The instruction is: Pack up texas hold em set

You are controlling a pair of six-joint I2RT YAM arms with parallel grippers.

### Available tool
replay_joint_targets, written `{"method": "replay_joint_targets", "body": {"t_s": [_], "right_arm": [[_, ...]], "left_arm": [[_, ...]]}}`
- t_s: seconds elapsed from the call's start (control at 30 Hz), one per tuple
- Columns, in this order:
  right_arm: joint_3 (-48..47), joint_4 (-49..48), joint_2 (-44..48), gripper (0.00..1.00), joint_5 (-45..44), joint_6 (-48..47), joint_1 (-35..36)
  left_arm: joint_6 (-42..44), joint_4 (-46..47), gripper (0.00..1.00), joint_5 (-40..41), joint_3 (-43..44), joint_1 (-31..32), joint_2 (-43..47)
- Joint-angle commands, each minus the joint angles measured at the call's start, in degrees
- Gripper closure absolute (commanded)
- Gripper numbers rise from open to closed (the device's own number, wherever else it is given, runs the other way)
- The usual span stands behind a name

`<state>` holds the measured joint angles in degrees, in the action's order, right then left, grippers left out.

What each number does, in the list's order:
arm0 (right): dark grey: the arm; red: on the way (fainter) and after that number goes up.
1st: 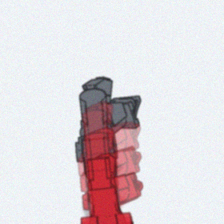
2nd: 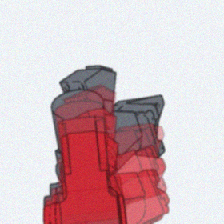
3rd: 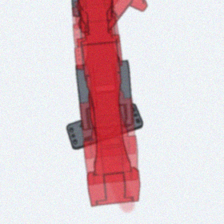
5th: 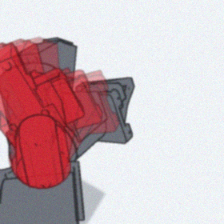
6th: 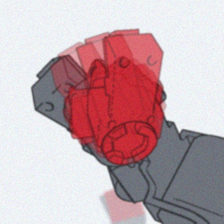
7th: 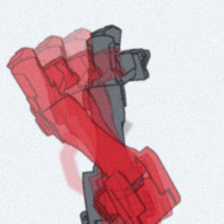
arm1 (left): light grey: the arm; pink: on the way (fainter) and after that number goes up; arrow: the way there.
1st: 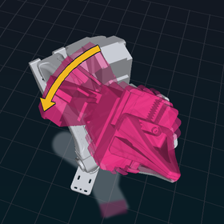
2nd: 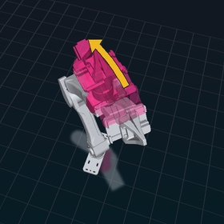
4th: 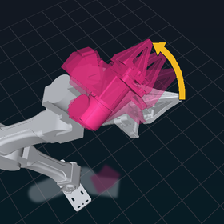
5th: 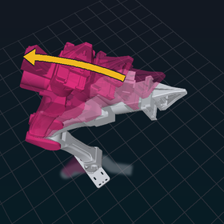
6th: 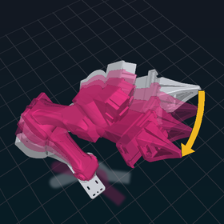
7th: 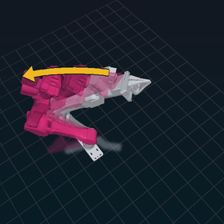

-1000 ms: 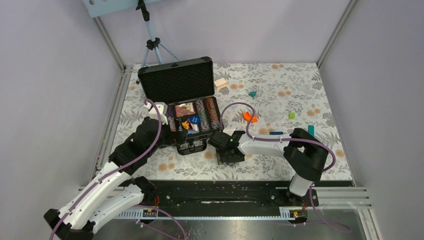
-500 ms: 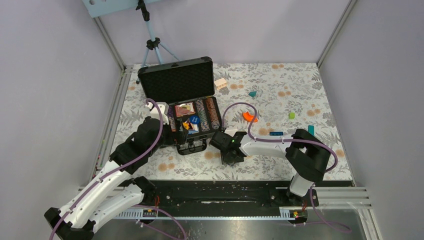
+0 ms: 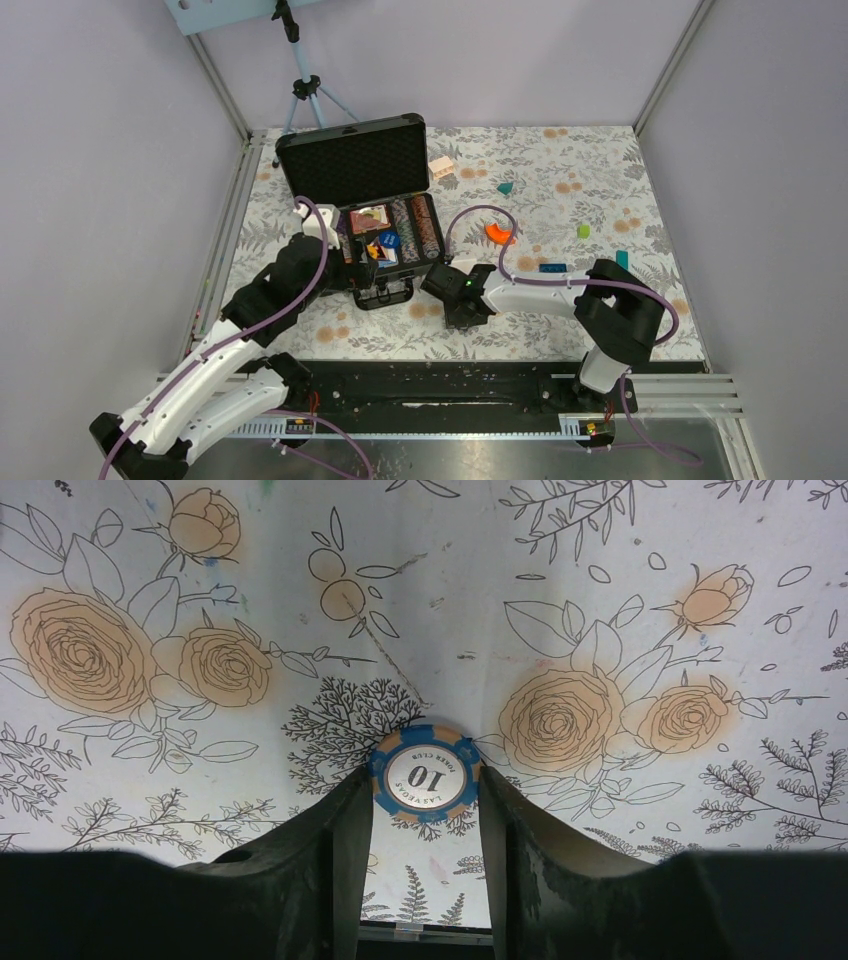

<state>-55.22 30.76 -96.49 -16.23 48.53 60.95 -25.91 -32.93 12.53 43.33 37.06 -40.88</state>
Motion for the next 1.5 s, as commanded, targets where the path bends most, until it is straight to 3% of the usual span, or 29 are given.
{"method": "replay_joint_targets", "body": {"t_s": [0.0, 0.77, 1.03, 1.23, 1.47], "right_arm": [[2.41, -0.36, -0.25, 0.57, 1.48, 2.11, 0.22], [0.54, -1.32, 8.29, 0.56, -0.67, -6.95, 0.22], [1.01, -1.37, 12.63, 0.56, -0.17, -10.44, 0.22], [-1.31, -0.56, 12.27, 0.56, -0.27, -13.12, 0.22], [-11.7, 4.02, 4.4, 0.56, -1.32, -17.04, 0.06]], "left_arm": [[0.24, 1.9, 0.01, -0.97, 0.0, -0.24, -0.19], [-20.91, 21.42, 0.06, -20.77, -12.25, -0.23, -3.39], [-24.03, 26.96, 0.1, -24.76, -14.58, -0.27, -5.34], [-24.22, 25.73, 0.12, -23.34, -14.57, -0.23, -4.24], [-21.09, 16.85, 0.12, -15.96, -11.41, -0.32, 2.32]]}}
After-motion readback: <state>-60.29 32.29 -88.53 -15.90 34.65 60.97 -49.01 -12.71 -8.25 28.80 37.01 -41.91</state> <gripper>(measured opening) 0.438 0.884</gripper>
